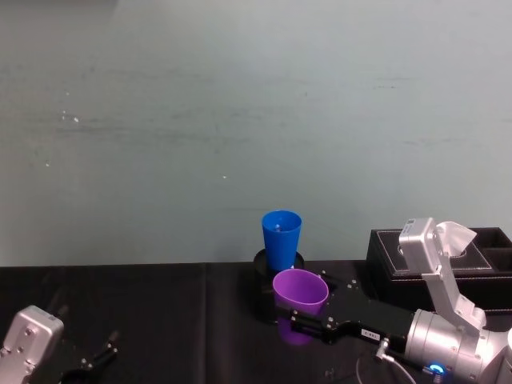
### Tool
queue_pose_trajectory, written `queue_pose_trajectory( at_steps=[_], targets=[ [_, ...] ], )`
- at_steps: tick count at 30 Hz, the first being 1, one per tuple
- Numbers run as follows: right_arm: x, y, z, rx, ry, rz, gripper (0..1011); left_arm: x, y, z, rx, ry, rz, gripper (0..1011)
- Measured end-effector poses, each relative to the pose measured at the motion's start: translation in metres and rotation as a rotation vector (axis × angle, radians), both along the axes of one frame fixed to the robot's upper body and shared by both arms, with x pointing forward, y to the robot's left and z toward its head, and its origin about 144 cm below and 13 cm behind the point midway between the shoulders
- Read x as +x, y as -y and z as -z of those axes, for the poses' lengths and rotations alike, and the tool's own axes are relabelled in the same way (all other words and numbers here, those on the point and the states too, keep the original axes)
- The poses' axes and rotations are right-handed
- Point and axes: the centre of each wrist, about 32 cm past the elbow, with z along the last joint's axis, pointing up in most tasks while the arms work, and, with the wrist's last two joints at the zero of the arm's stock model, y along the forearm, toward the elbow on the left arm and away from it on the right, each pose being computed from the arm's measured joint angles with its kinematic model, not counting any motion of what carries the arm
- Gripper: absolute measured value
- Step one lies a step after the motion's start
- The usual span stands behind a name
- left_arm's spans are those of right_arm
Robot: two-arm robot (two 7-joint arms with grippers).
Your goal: Pick up one cup with a gripper and tap it against the other cup.
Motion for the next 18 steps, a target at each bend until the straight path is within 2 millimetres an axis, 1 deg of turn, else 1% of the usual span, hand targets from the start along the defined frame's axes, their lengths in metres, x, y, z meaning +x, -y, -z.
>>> queue_pose_trajectory(
  at_steps=[9, 18],
  targets=[
    [0.004, -0.002, 0.002, -0.006, -0.009, -0.001, 734, 0.000, 0.000, 0.000, 0.000, 0.000, 0.000, 1000],
    [0.017, -0.004, 0.006, -0.011, -0.023, 0.031, 734, 0.000, 0.000, 0.000, 0.000, 0.000, 0.000, 1000]
  ],
)
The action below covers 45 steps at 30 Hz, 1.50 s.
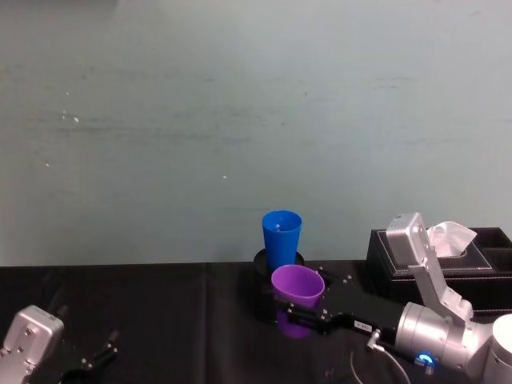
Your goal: Pick up one cup with a gripper and tap it against the other cup.
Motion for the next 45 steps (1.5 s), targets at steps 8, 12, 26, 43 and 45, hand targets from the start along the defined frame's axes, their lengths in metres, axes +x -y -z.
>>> queue_pose_trajectory(
  at_steps=[8, 12, 26, 43, 45],
  targets=[
    [0.013, -0.005, 0.000, -0.006, 0.002, 0.039, 734, 0.000, 0.000, 0.000, 0.000, 0.000, 0.000, 1000],
    [0.020, -0.008, 0.003, 0.000, -0.003, 0.052, 734, 0.000, 0.000, 0.000, 0.000, 0.000, 0.000, 1000],
    [0.045, -0.016, 0.010, 0.041, -0.017, 0.092, 734, 0.000, 0.000, 0.000, 0.000, 0.000, 0.000, 1000],
    [0.061, -0.017, 0.010, 0.044, -0.028, 0.114, 734, 0.000, 0.000, 0.000, 0.000, 0.000, 0.000, 1000],
    [0.063, -0.018, 0.010, 0.045, -0.029, 0.114, 734, 0.000, 0.000, 0.000, 0.000, 0.000, 0.000, 1000]
  ],
)
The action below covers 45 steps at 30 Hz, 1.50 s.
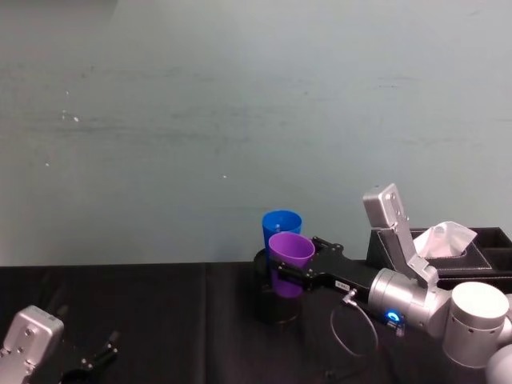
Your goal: Pick up one cup with a gripper and tap it against the other cup.
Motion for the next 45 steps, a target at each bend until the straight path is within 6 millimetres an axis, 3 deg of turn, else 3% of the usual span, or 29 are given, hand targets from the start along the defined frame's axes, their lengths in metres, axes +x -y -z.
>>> queue_pose_trajectory(
  at_steps=[21, 45],
  targets=[
    [0.018, -0.004, -0.010, -0.003, 0.013, 0.005, 734, 0.000, 0.000, 0.000, 0.000, 0.000, 0.000, 1000],
    [0.024, -0.006, -0.015, 0.005, 0.000, 0.018, 734, 0.000, 0.000, 0.000, 0.000, 0.000, 0.000, 1000]
  ],
)
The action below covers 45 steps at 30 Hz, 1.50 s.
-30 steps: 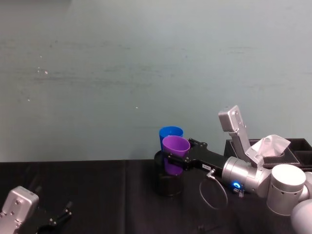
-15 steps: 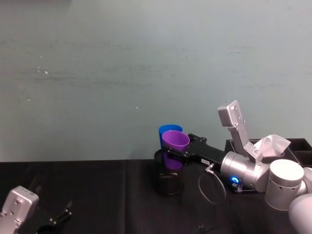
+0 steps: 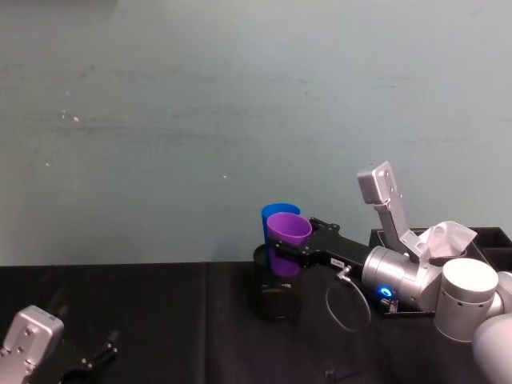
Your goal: Pick up one cup with a gripper and tap it against the other cup.
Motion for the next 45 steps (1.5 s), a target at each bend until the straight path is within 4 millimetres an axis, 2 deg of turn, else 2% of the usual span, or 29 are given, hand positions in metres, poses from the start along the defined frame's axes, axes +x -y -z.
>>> queue_pose_trajectory(
  at_steps=[45],
  targets=[
    [-0.0007, -0.0003, 0.0003, 0.000, 0.003, -0.002, 734, 0.0000, 0.0000, 0.0000, 0.000, 0.000, 0.000, 1000]
  ],
)
